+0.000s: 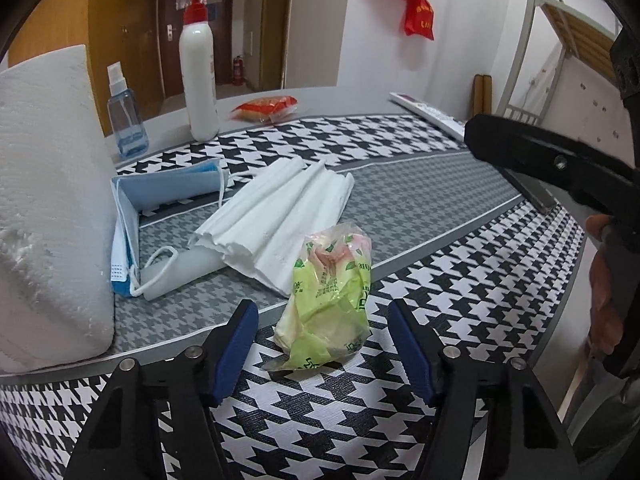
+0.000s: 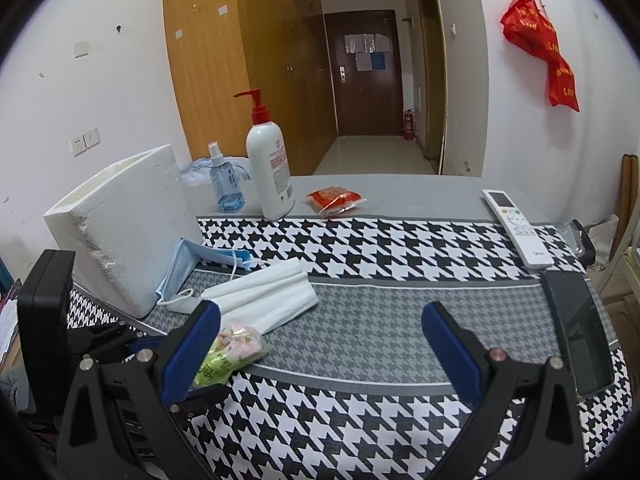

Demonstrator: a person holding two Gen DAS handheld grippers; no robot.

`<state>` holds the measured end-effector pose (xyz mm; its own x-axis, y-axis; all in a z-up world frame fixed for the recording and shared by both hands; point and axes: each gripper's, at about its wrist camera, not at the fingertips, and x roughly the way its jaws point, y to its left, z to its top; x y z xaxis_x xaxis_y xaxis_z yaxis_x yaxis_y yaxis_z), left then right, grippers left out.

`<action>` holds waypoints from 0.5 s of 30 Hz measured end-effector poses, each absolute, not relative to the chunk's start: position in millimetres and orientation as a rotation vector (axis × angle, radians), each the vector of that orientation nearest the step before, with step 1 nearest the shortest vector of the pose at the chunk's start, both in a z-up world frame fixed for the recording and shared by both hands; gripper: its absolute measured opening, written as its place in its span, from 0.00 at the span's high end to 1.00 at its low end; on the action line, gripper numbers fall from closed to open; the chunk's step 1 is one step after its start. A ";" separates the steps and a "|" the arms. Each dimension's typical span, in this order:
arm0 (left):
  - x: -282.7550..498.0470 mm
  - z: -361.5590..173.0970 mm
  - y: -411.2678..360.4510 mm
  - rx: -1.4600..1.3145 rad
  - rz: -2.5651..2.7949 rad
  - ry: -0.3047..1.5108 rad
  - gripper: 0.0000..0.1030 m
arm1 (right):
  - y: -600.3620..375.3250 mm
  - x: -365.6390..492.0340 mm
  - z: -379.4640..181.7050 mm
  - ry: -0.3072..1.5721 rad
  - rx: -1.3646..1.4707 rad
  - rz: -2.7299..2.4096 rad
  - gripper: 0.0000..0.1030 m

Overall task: Organize soft objects
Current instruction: 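Close the left tool on the green-and-pink wrapped packet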

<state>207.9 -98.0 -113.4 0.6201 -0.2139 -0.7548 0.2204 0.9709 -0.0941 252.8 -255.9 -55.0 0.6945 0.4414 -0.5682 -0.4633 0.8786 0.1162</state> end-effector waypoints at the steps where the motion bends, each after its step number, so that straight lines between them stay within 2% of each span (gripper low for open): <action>1: 208.5 -114.7 -98.1 0.006 -0.251 0.871 0.33 | -255.8 252.6 -55.2 0.624 -0.037 0.508 0.01; 9: 211.5 -117.9 -96.7 -0.005 -0.239 0.876 0.49 | -254.1 252.0 -60.7 0.644 -0.034 0.516 0.01; 11: 210.8 -116.5 -95.0 -0.010 -0.235 0.874 0.59 | -252.2 251.7 -62.3 0.651 -0.033 0.521 0.01; 15: 208.8 -115.4 -94.4 -0.014 -0.243 0.865 0.64 | -247.4 252.8 -66.6 0.669 -0.039 0.528 0.01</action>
<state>208.8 -94.4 -115.4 0.6226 -0.2168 -0.7519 0.2054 0.9724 -0.1103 252.8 -247.4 -66.6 0.6580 0.4543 -0.6005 -0.4788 0.8680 0.1321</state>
